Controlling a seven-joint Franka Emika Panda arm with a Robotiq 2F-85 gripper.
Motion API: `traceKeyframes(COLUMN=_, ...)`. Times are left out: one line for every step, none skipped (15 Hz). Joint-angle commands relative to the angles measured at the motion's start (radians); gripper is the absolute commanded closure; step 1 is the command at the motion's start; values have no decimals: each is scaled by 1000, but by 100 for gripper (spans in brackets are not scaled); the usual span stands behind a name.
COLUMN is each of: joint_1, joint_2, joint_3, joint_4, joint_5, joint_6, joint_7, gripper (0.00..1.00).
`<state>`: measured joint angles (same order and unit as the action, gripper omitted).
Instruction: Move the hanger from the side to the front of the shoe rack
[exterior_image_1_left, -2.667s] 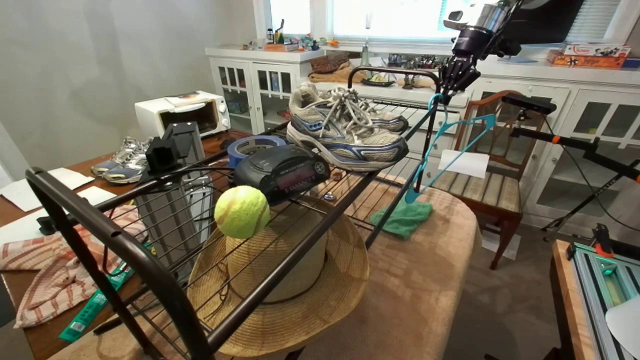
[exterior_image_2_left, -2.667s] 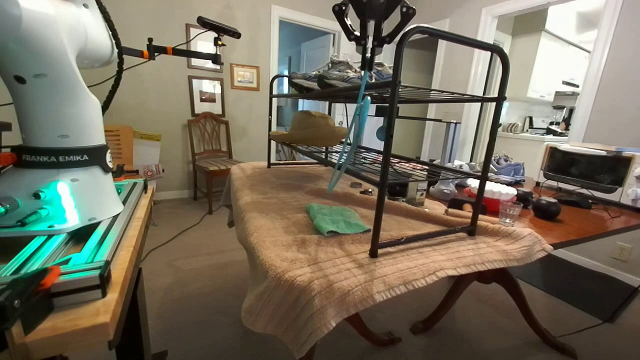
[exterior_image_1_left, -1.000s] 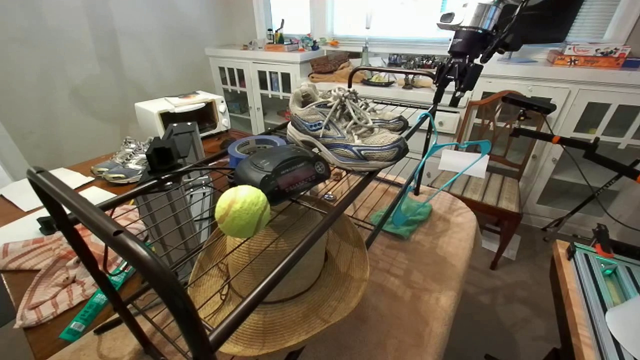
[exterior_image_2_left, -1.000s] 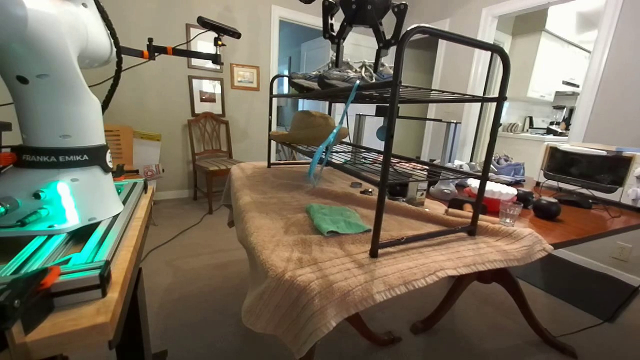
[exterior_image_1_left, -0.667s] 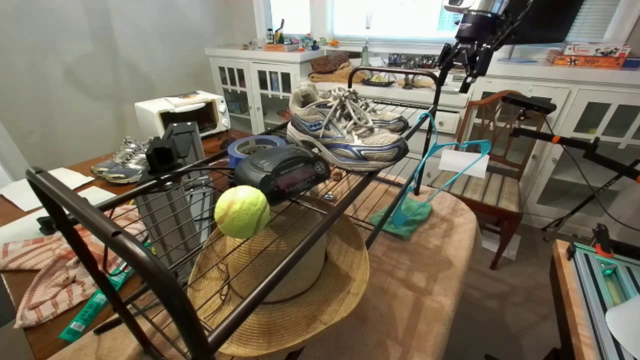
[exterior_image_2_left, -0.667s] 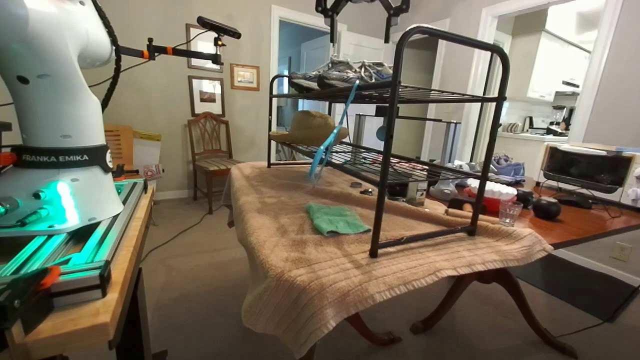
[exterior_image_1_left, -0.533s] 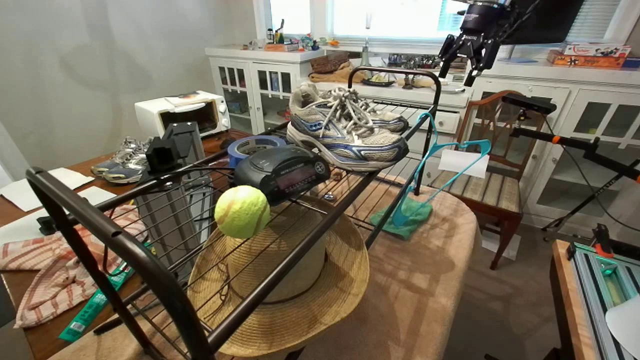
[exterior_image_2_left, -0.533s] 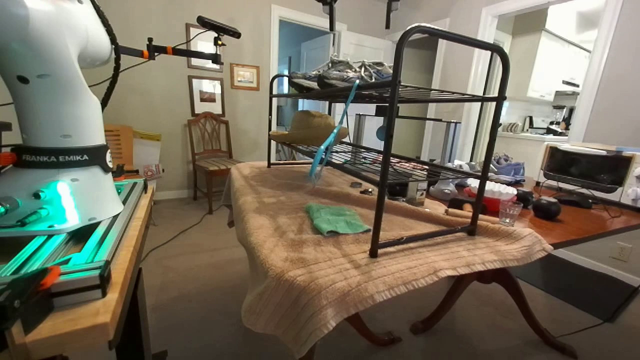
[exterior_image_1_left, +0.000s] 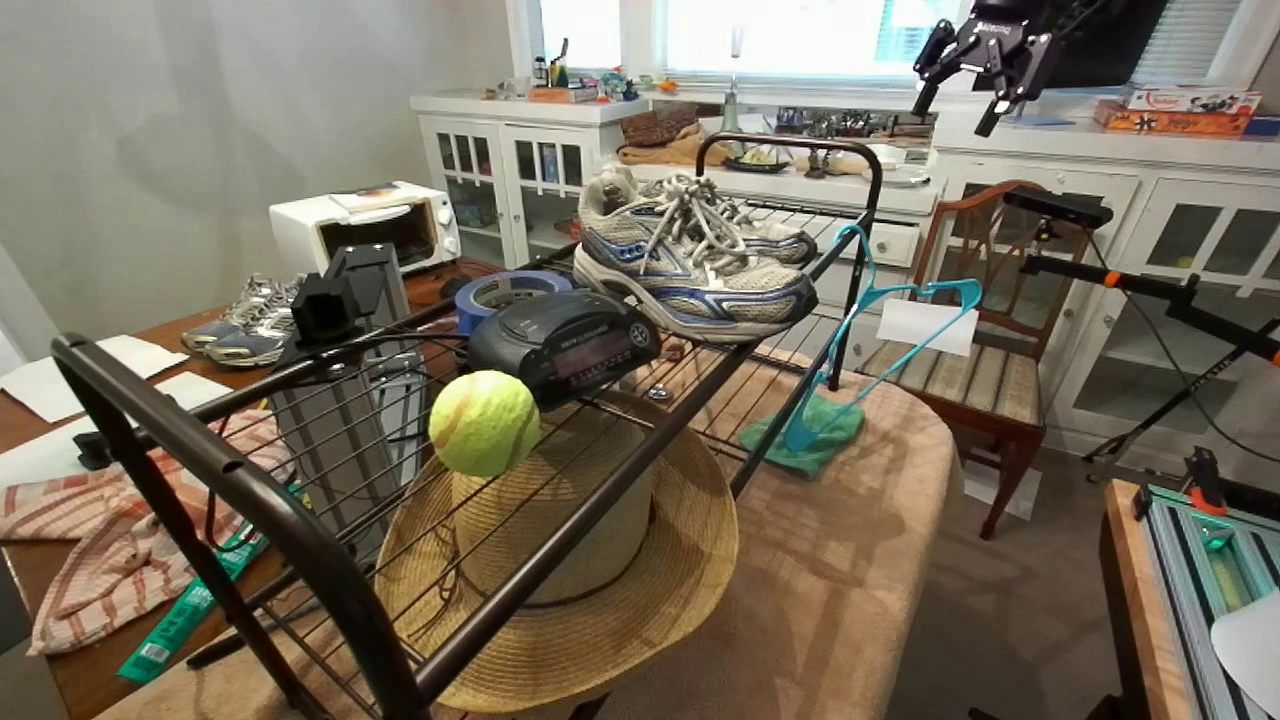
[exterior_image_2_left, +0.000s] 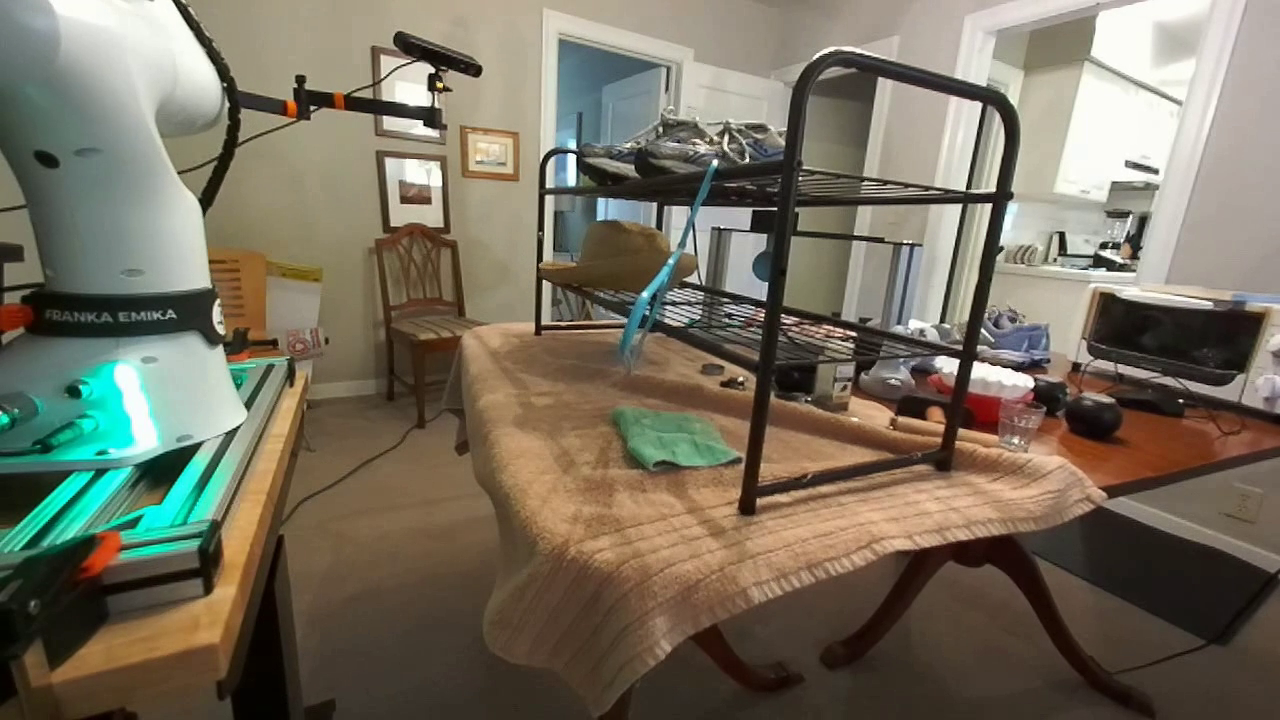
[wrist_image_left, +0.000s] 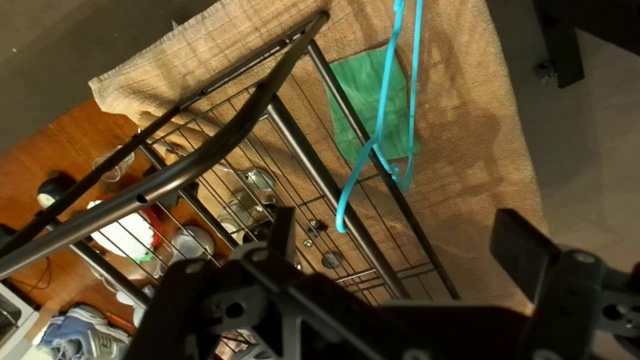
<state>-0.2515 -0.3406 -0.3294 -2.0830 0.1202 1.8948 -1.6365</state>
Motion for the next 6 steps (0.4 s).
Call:
traceKeyframes(joint_1=22, joint_2=-46, joint_3=-63, joint_4=-10, joint_5=1, joint_6=-91, joint_7=-148, gripper=0)
traceKeyframes(joint_1=18, joint_2=-20, joint_3=-43, joint_4=4, joint_5=-3, joint_6=-51, joint_7=-80, gripper=0)
traceKeyframes(joint_1=16, joint_2=-27, joint_3=-54, joint_4=4, joint_5=-3, joint_6=-66, joint_7=-109, gripper=0)
traceKeyframes(joint_1=15, joint_2=-32, joint_3=-61, joint_4=4, joint_5=-2, joint_6=-74, joint_7=-124, gripper=0)
traceKeyframes(joint_1=15, joint_2=-34, joint_3=-63, joint_4=4, joint_5=-2, joint_6=-77, joint_7=-131, gripper=0)
traceKeyframes(joint_1=16, joint_2=-34, joint_3=-63, joint_4=4, joint_5=-2, joint_6=-77, joint_7=-133, gripper=0)
